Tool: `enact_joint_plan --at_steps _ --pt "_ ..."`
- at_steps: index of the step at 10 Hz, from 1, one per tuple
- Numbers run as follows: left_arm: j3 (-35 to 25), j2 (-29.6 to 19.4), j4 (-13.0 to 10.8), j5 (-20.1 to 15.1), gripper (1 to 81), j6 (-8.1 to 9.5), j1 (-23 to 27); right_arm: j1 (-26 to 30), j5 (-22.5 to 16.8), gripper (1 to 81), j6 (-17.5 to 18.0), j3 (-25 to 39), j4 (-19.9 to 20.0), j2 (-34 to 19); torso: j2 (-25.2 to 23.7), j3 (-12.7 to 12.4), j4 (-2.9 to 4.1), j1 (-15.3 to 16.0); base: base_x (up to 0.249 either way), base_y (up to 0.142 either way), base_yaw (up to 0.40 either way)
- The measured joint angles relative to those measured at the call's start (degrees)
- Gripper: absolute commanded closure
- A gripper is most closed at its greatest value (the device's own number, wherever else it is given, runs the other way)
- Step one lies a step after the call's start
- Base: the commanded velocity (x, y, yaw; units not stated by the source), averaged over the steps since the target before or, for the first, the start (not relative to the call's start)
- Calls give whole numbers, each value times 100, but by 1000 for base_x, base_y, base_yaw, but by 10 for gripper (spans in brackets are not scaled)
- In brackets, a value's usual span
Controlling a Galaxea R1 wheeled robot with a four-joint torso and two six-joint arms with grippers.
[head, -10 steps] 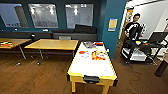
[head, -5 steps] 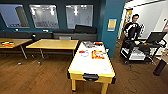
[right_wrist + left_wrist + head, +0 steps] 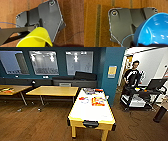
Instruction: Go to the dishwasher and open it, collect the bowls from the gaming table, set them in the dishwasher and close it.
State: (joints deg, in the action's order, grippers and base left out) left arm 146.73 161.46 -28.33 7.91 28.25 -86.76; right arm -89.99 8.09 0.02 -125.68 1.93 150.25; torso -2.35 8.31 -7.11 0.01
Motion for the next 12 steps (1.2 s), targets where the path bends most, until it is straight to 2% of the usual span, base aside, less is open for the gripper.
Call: enact_joint_plan --at_steps 3,5,12 --pt "0 0 0 2 811 2 5 0 -2 811 0 -6 0 63 0 0 0 0 0 0 0" --pt "-1 0 -2 2 811 2 5 0 -2 811 -2 -23 -2 57 0 0 0 2 0 0 -194" --pt "11 17 -6 7 811 2 22 -46 -11 811 -2 -61 -11 96 2 0 0 5 0 0 -384"
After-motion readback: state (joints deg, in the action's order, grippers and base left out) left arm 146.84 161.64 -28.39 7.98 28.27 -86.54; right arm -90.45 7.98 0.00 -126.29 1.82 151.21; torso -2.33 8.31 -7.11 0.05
